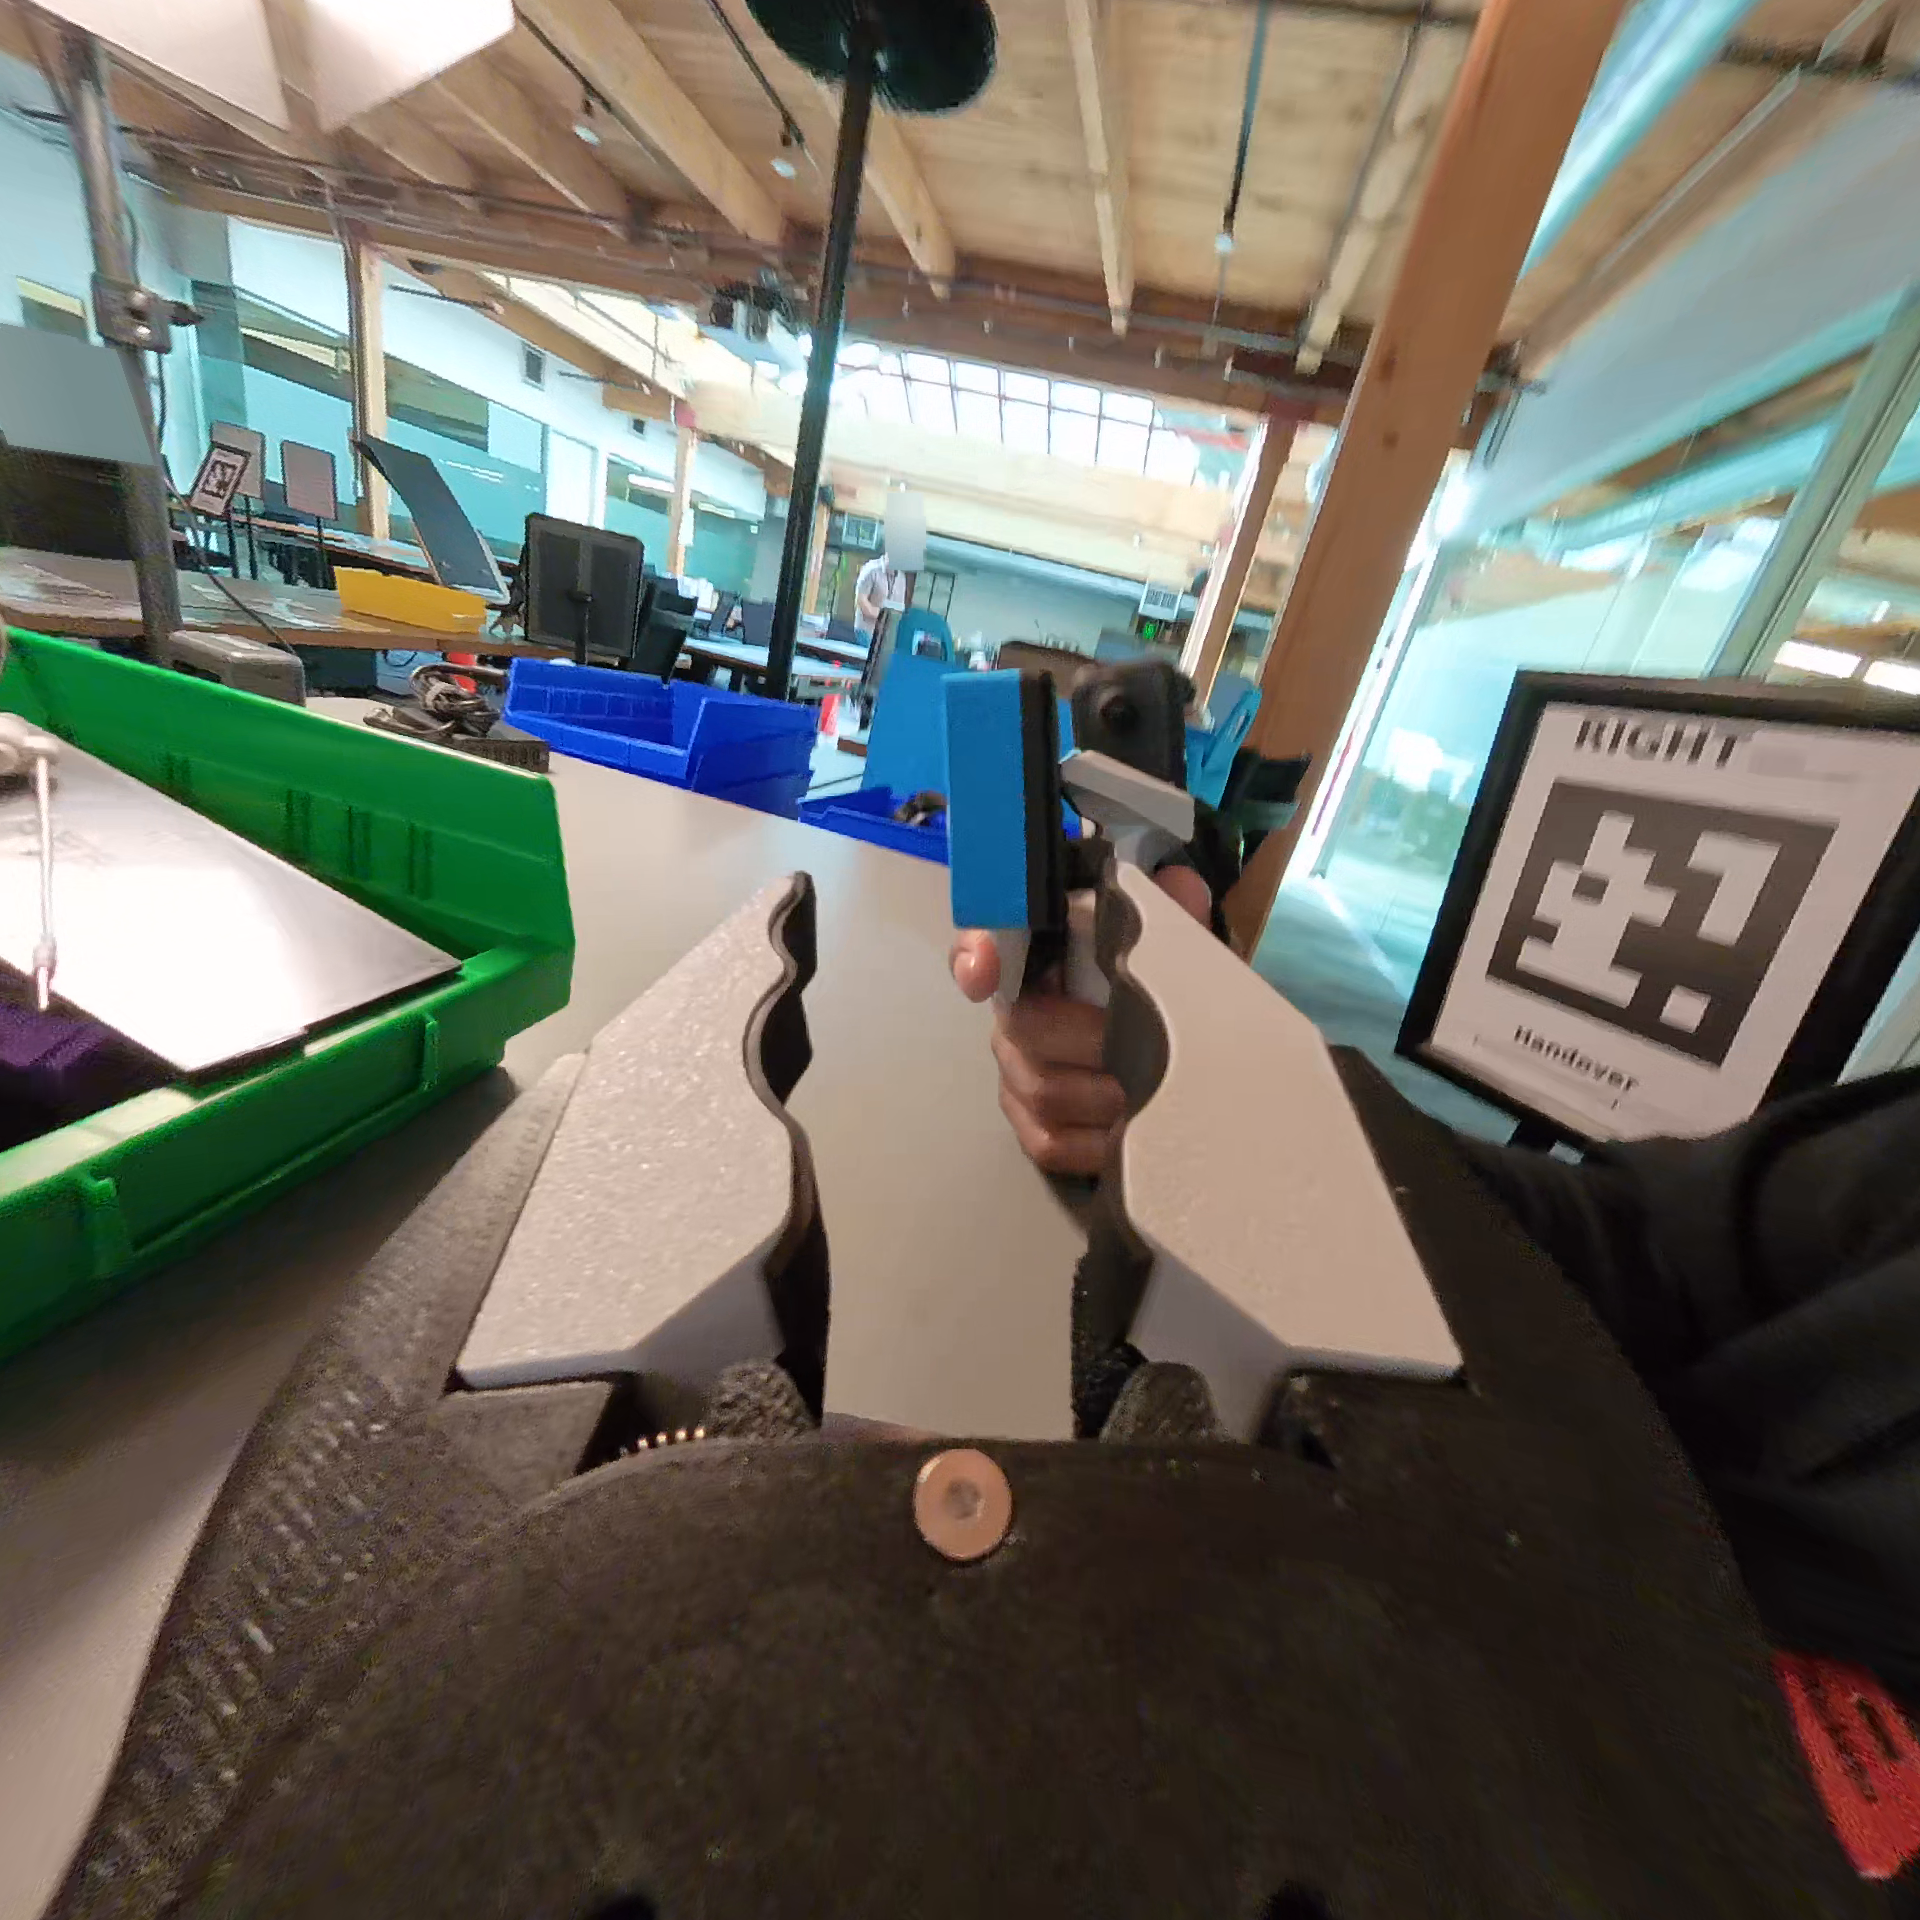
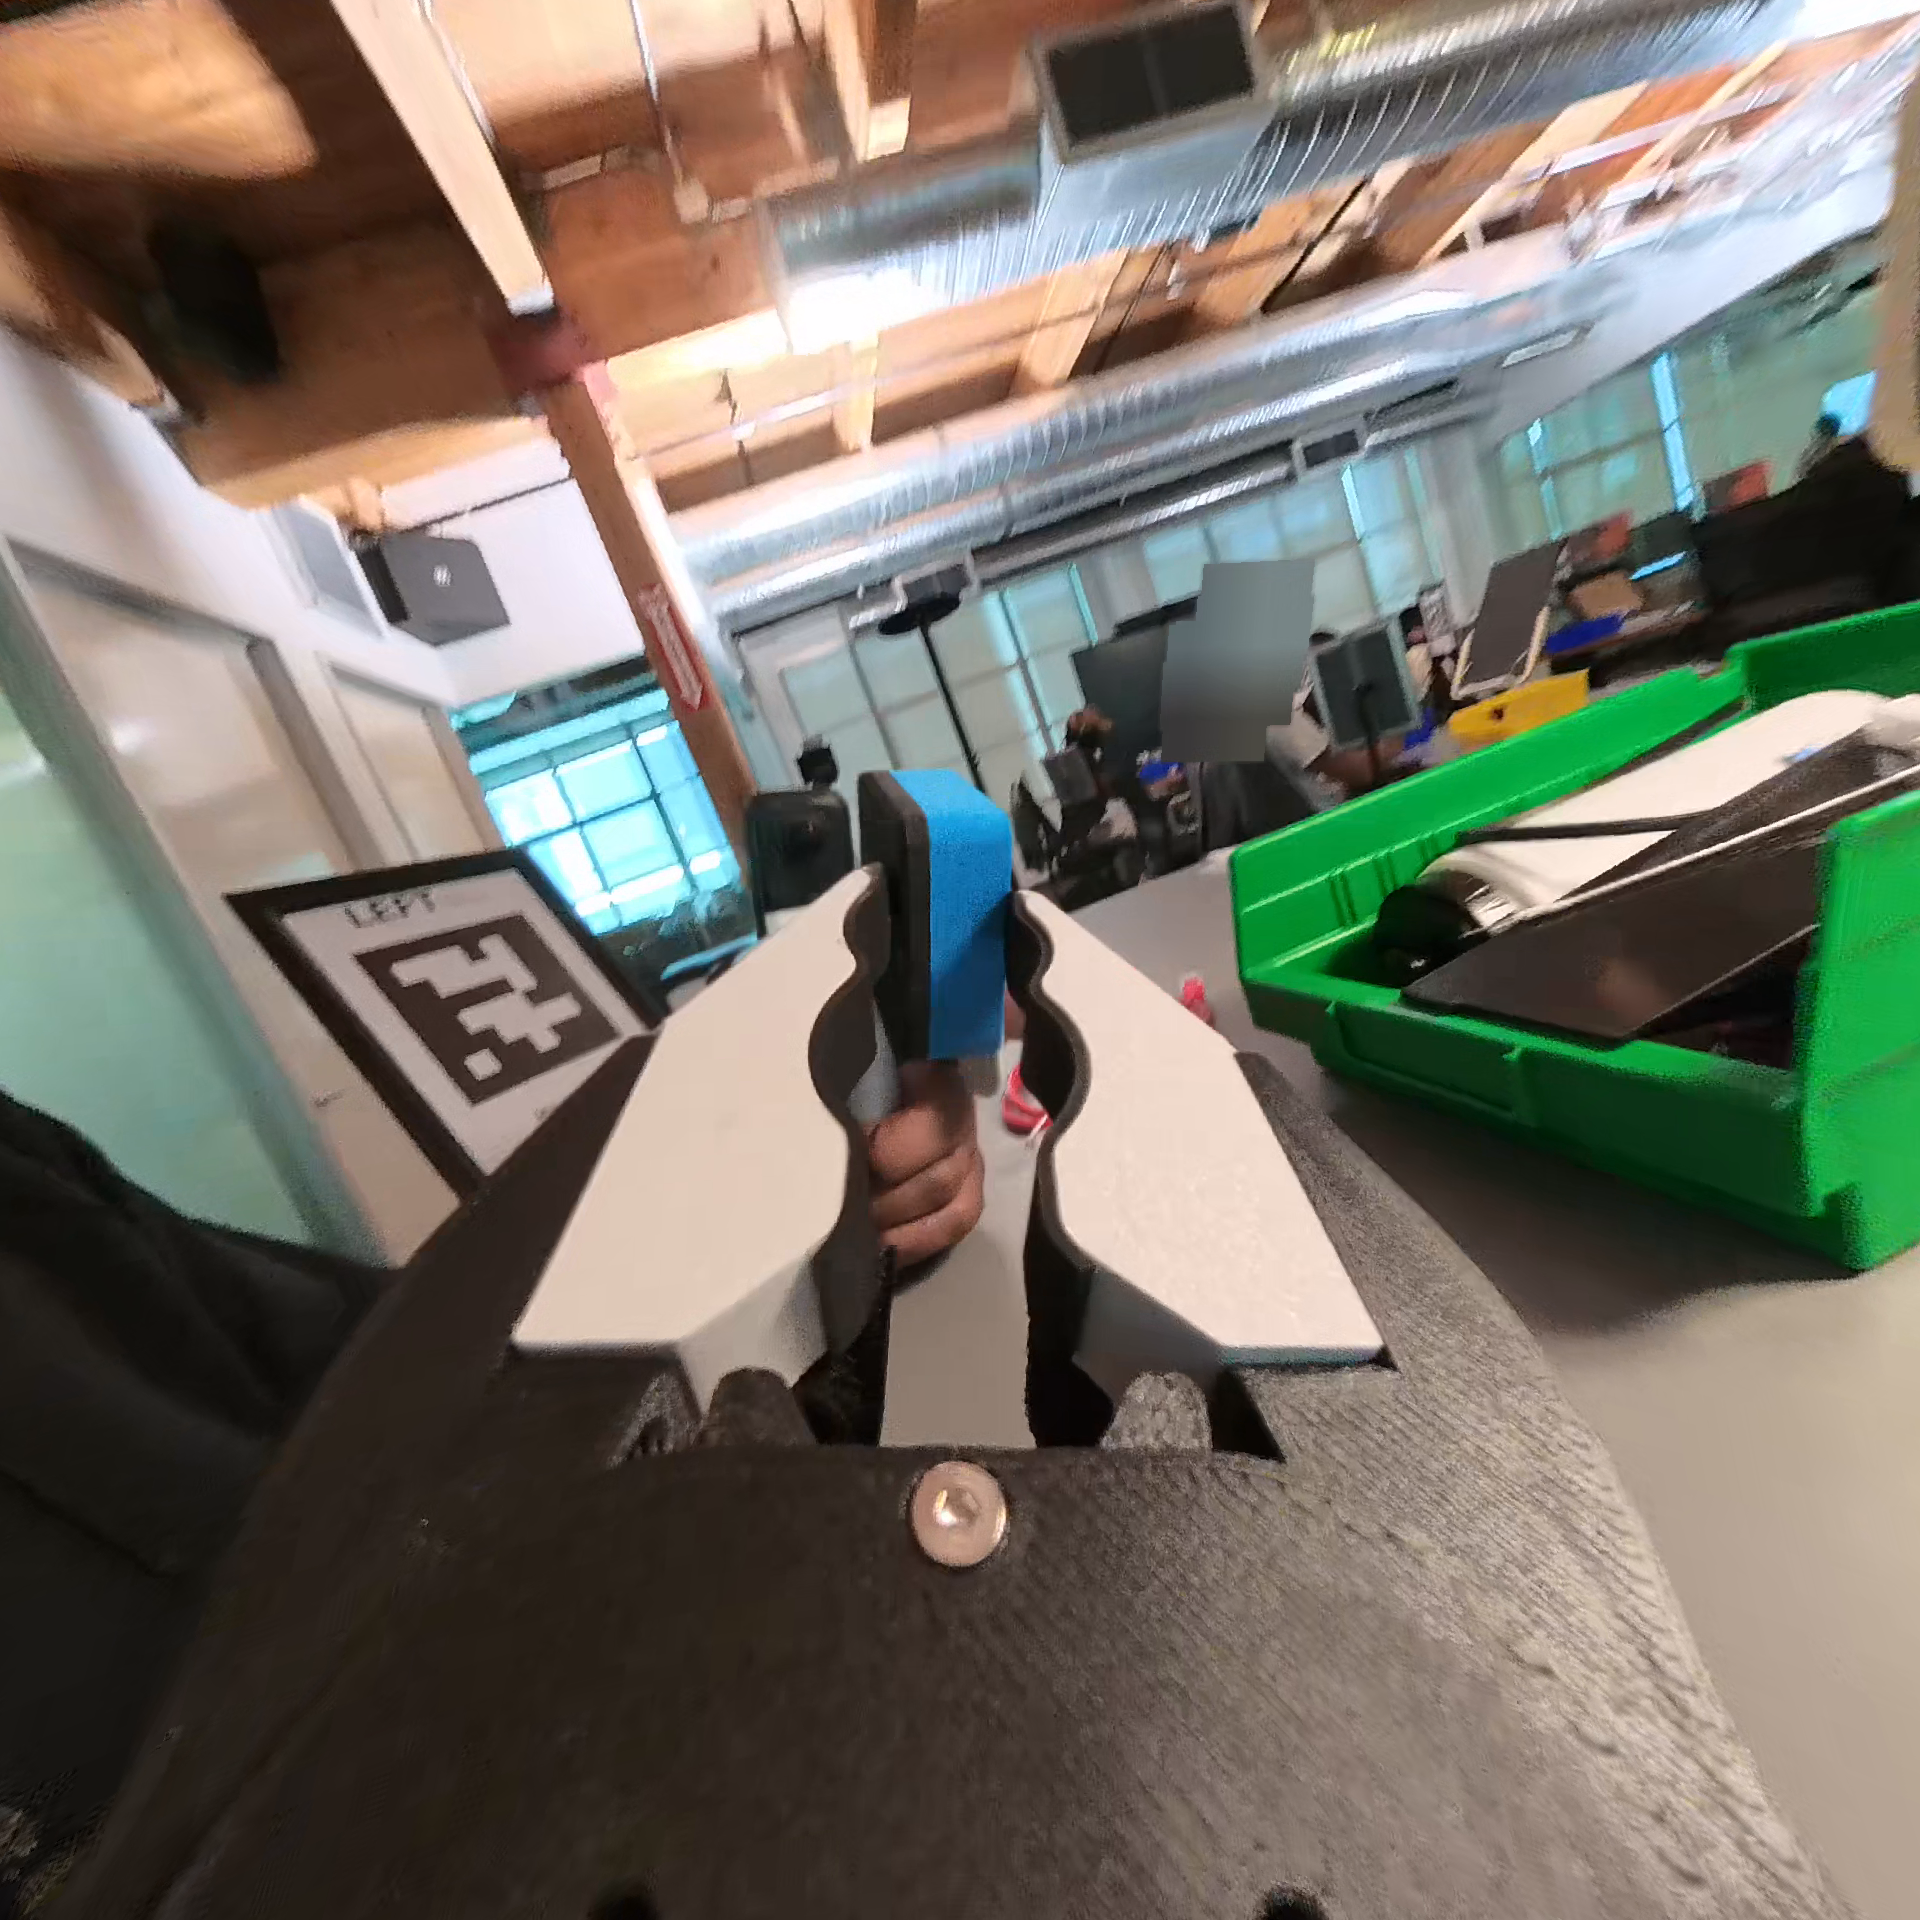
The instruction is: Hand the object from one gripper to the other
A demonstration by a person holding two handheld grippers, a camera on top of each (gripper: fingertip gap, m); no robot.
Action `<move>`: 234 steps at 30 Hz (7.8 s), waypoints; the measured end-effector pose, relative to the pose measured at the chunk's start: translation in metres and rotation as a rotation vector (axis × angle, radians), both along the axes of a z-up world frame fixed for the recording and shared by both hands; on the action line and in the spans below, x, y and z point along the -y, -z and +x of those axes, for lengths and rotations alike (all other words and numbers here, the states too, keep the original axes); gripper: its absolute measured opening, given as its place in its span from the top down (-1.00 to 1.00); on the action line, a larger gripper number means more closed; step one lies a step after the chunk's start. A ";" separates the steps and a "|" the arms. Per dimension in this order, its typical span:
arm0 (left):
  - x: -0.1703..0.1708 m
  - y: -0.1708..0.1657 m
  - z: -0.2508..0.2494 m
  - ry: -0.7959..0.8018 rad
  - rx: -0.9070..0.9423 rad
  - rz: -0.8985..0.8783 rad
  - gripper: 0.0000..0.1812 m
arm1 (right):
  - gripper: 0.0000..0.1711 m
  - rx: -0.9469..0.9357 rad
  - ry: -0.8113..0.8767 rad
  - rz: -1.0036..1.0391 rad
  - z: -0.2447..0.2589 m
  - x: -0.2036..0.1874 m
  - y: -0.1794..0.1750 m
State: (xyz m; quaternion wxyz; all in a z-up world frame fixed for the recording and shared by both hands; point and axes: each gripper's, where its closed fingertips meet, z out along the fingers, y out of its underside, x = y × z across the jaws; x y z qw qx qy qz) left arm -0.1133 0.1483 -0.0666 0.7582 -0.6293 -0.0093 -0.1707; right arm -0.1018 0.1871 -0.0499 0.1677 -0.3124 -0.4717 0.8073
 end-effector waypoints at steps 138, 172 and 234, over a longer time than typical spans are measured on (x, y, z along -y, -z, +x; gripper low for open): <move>0.005 -0.017 -0.014 -0.093 0.313 0.210 0.75 | 0.38 -0.153 0.308 0.173 0.002 0.002 -0.007; 0.019 -0.020 0.001 -0.017 0.113 0.193 0.23 | 0.30 -0.105 0.017 0.106 0.017 0.013 -0.004; 0.004 0.007 0.028 -0.014 0.128 -0.220 0.33 | 0.35 -0.107 0.430 0.612 -0.006 0.031 0.026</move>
